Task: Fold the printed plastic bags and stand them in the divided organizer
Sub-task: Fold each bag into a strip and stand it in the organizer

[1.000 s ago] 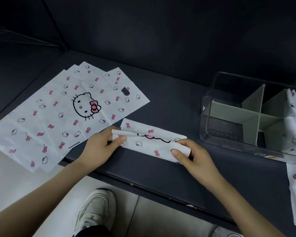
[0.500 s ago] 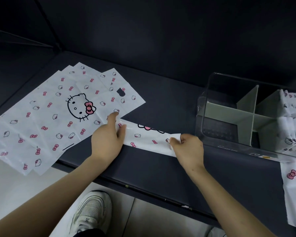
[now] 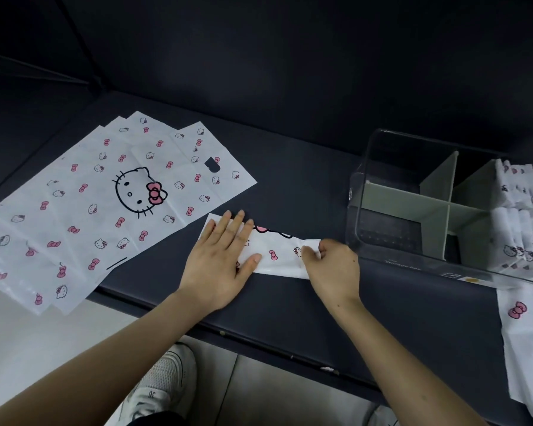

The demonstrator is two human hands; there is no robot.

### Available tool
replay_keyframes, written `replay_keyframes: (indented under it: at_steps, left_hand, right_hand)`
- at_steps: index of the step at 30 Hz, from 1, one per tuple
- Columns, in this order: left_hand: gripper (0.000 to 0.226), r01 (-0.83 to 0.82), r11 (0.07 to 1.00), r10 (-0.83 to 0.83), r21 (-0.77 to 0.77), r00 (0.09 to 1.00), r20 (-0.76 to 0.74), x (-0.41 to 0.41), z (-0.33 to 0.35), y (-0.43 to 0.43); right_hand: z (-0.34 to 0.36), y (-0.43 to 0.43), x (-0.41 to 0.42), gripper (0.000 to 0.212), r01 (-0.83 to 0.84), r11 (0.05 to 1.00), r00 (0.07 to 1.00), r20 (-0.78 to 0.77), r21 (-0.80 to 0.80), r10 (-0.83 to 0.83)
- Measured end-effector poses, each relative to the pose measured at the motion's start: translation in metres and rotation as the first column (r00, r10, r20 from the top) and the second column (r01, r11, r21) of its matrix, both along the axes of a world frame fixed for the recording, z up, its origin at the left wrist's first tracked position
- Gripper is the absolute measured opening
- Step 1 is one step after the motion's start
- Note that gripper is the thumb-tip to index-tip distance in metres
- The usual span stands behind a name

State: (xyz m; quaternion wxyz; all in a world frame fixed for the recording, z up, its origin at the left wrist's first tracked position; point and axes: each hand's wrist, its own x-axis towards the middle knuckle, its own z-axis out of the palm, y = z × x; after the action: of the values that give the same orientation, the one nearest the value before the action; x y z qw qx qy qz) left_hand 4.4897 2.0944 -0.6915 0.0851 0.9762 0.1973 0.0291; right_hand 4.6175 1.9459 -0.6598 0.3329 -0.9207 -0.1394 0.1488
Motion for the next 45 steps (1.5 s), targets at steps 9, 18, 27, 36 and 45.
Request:
replay_keyframes:
  at_steps: [9, 18, 27, 36, 45]
  left_hand:
    - [0.084, -0.007, 1.0, 0.007, -0.003, 0.999, -0.038, 0.001, 0.004, -0.003]
    - [0.088, 0.008, 1.0, -0.008, 0.001, 1.0, -0.019, 0.001, 0.003, 0.0]
    - [0.083, 0.235, 0.972, -0.235, 0.014, 0.971, -0.04, -0.001, 0.003, 0.02]
    - [0.063, 0.399, 0.915, -0.403, 0.058, 0.908, 0.119, 0.004, 0.009, 0.024]
    - [0.069, 0.389, 0.881, -0.329, -0.269, 0.912, 0.243, -0.016, -0.004, -0.025]
  right_hand:
    - [-0.001, 0.006, -0.02, 0.046, -0.317, 0.843, 0.69, 0.504, -0.434, 0.519]
    - [-0.023, -0.03, -0.014, 0.064, -0.429, 0.743, 0.741, 0.271, -0.514, 0.615]
    - [0.001, -0.037, -0.019, 0.042, -0.298, 0.943, 0.881, 0.337, -0.151, 0.332]
    - [0.019, -0.024, -0.015, 0.016, -0.299, 0.916, 0.954, -0.08, -0.267, 0.288]
    - [0.031, -0.032, -0.016, 0.008, -0.123, 0.979, 0.903, -0.392, 0.161, 0.177]
